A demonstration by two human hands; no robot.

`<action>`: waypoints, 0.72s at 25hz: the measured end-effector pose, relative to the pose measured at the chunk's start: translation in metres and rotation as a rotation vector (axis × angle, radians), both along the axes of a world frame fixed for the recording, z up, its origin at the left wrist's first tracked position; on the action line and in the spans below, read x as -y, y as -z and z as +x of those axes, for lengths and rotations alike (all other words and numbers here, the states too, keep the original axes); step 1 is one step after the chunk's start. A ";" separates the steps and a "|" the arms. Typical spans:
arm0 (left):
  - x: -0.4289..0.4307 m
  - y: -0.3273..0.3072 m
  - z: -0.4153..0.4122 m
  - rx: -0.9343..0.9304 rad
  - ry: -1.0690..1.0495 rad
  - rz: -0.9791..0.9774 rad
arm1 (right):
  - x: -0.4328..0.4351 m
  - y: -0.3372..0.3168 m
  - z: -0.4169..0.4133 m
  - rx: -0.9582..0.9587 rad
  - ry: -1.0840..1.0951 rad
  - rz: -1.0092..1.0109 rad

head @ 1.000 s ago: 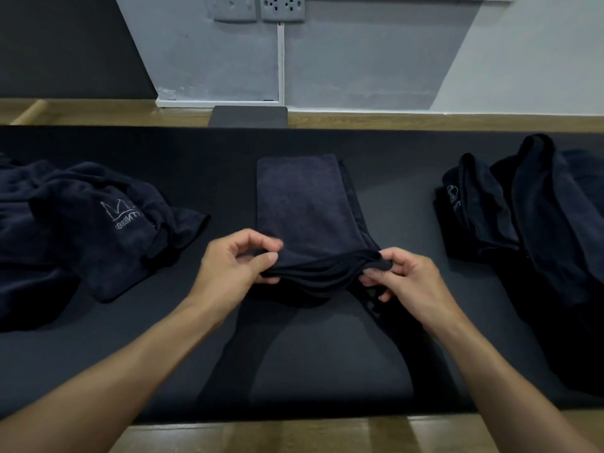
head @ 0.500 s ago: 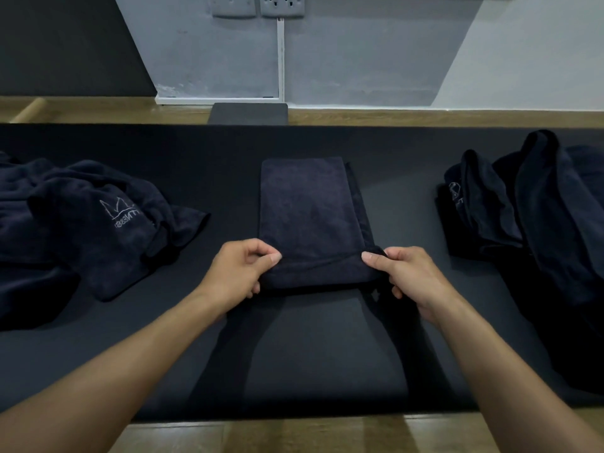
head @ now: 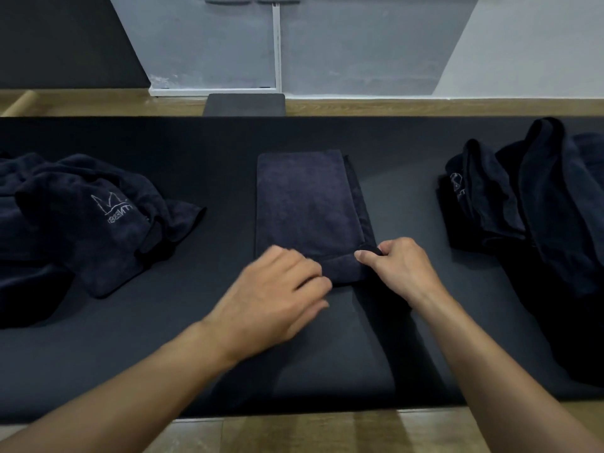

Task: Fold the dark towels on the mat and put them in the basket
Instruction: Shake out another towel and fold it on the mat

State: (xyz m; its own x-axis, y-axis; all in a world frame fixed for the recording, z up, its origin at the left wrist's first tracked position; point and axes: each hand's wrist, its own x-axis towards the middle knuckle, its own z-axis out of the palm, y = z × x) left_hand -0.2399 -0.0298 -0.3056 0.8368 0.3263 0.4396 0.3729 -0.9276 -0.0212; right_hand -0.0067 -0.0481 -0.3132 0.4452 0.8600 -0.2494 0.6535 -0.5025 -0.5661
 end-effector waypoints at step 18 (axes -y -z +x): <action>-0.051 0.008 -0.017 0.135 -0.357 -0.854 | 0.016 0.025 0.004 0.288 -0.538 0.536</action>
